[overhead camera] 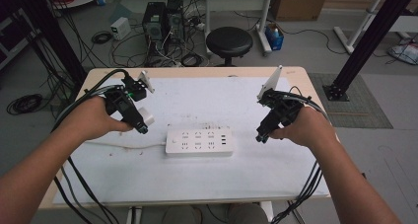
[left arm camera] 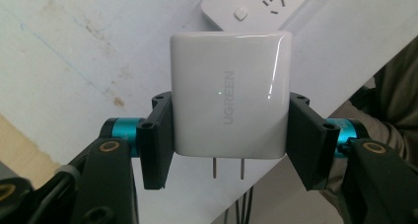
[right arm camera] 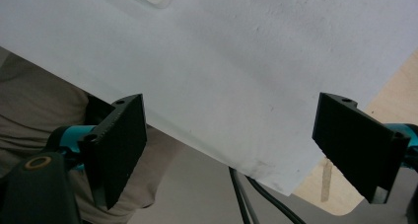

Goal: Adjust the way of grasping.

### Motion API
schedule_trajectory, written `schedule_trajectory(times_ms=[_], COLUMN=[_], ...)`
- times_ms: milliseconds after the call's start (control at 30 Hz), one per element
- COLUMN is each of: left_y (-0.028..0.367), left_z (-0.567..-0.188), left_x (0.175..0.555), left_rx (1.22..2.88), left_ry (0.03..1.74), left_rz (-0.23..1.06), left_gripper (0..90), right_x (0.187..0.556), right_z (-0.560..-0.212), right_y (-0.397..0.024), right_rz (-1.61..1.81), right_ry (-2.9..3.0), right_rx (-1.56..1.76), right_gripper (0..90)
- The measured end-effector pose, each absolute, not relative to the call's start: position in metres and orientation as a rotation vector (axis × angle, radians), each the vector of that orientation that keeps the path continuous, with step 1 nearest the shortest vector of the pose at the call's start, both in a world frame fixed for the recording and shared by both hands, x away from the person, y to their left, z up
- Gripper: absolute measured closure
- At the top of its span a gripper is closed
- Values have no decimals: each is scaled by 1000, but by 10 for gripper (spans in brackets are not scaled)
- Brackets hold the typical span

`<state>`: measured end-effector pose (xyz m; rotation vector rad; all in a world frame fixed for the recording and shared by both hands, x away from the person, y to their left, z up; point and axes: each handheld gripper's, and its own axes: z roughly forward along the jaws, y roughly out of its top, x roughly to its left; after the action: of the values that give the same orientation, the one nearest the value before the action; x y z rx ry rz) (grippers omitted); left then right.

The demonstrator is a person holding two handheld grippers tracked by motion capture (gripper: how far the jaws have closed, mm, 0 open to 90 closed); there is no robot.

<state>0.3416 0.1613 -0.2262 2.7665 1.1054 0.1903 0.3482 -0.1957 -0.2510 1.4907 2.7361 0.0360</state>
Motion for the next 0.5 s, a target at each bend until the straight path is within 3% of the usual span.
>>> schedule_trajectory(times_ms=[367,500], left_y=[159,156], left_z=[-231,-234], left_x=[341,339], left_rx=[2826,2880], left_ry=[946,792], left_rz=[144,160], left_gripper=[420,421], right_x=[348,349], right_z=[-252,-251], right_y=[-197,-195], right_rz=[38,49], right_ry=[2737,2744], right_rx=[1489,1493], right_gripper=[131,131])
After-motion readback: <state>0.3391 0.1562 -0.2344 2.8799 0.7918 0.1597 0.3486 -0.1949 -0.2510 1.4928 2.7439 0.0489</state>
